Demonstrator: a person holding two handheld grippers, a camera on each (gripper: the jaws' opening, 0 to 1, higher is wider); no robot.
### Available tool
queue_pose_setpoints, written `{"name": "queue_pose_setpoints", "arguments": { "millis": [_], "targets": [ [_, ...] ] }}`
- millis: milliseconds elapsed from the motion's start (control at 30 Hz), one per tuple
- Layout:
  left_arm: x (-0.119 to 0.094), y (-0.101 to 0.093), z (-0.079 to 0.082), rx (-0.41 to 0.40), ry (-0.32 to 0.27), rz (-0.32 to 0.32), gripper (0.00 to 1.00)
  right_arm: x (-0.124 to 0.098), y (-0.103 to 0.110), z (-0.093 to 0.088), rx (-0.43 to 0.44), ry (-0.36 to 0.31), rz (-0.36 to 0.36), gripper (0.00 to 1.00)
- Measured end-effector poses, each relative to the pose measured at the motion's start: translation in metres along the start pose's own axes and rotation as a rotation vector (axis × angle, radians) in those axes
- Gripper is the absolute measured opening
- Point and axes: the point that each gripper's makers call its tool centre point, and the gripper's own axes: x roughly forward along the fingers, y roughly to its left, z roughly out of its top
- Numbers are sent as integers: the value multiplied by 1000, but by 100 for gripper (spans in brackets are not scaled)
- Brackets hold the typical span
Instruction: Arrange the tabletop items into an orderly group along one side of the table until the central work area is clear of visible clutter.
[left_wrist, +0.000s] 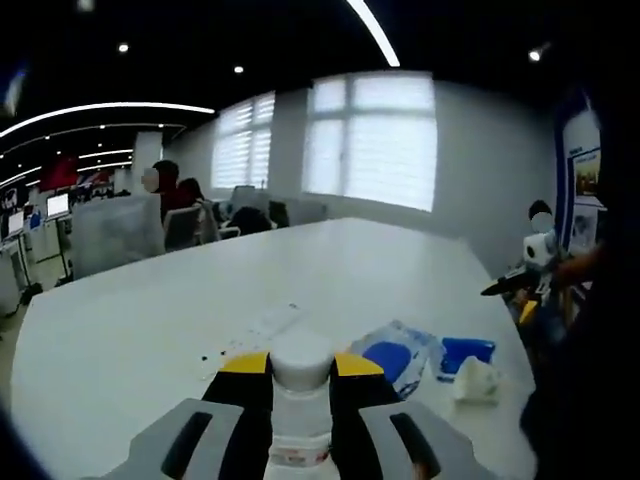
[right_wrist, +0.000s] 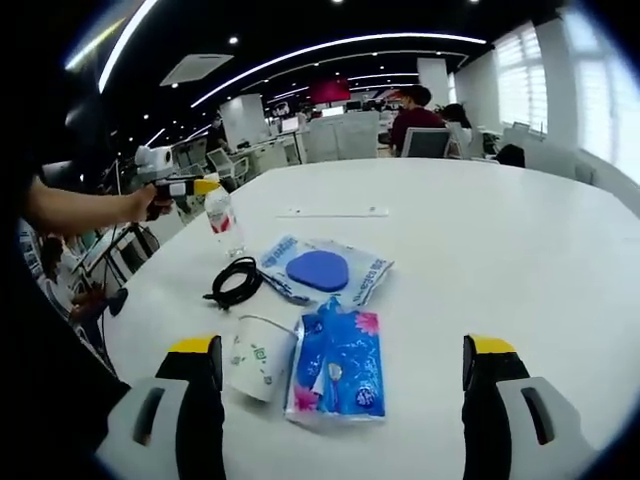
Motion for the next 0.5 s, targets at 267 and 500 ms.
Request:
{"name": "queue_pose_setpoints", "arguments": {
  "millis": [267, 500],
  "targets": [
    [2, -3, -8, 14, 54, -78, 17, -3, 4, -3, -1, 6, -6, 96],
    [0, -5, -10, 45, 82, -156, 18, -5, 5, -6, -2, 18, -11, 96]
  ]
}}
